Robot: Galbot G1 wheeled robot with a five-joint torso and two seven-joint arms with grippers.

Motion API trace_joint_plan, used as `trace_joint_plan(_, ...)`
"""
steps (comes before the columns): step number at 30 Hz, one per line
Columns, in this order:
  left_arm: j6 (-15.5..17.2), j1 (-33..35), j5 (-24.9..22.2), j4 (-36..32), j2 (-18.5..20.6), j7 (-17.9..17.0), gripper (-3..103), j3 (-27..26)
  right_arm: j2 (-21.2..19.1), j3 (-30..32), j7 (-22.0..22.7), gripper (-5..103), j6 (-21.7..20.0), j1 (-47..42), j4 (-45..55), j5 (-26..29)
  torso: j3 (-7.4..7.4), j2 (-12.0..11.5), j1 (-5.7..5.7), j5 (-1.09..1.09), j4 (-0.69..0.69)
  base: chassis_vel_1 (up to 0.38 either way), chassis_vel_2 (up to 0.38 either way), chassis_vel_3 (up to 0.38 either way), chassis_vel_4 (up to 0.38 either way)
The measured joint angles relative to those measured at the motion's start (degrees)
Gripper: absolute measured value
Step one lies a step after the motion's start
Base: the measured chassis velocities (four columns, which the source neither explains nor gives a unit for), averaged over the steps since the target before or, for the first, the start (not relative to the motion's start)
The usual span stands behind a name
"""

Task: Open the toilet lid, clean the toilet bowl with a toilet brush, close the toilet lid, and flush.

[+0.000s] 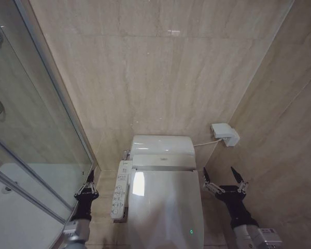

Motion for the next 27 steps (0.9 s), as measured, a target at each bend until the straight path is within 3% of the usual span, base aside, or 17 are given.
trace_joint_plan(7, -1.13, 5.30, 3.41, -2.81, -2.49, 0.21, 0, -0.25, 0.00, 0.00, 0.00, 100, 0.00, 0.00, 0.00, 0.00, 0.00, 0.00, 0.00, 0.01, 0.01, 0.000, 0.000, 0.000, 0.000)
trace_joint_plan(8, -1.13, 5.80, 3.56, -3.18, -2.95, 0.30, 8, -0.16, 0.00, 0.00, 0.00, 100, 0.00, 0.00, 0.00, 0.00, 0.00, 0.00, 0.00, 0.00, 0.00, 0.000, 0.000, 0.000, 0.000)
trace_joint_plan(14, -0.94, 7.70, 4.27, -4.40, -4.92, 0.58, 8, 0.32, 0.00, 0.00, 0.00, 100, 0.00, 0.00, 0.00, 0.00, 0.00, 0.00, 0.00, 0.00, 0.00, 0.000, 0.000, 0.000, 0.000)
trace_joint_plan(15, -0.94, 8.07, 4.47, -4.60, -5.24, 0.74, 34, 0.33, 0.00, 0.00, 0.00, 100, 0.00, 0.00, 0.00, 0.00, 0.00, -0.01, 0.00, 0.00, 0.01, 0.000, 0.000, 0.000, 0.000)
trace_joint_plan(22, -1.65, 9.21, 6.08, -5.52, -6.00, 1.39, 34, 0.02, 0.00, 0.00, 0.00, 100, 0.00, 0.00, 0.00, 0.00, 0.00, -0.01, 0.00, 0.00, 0.00, 0.000, 0.000, 0.000, 0.000)
trace_joint_plan(23, -1.71, 9.54, 6.37, -5.89, -6.07, 1.40, 61, -0.10, 0.00, 0.00, 0.00, 100, 0.00, 0.00, 0.00, 0.00, 0.00, -0.01, 0.00, 0.00, 0.00, 0.000, 0.000, 0.000, 0.000)
trace_joint_plan(27, -1.94, 10.64, 6.67, -6.78, -6.41, 1.40, 61, -0.05, 0.00, 0.00, 0.00, 100, 0.00, 0.00, 0.00, 0.00, 0.00, -0.01, 0.00, 0.01, 0.00, 0.000, 0.000, 0.000, 0.000)
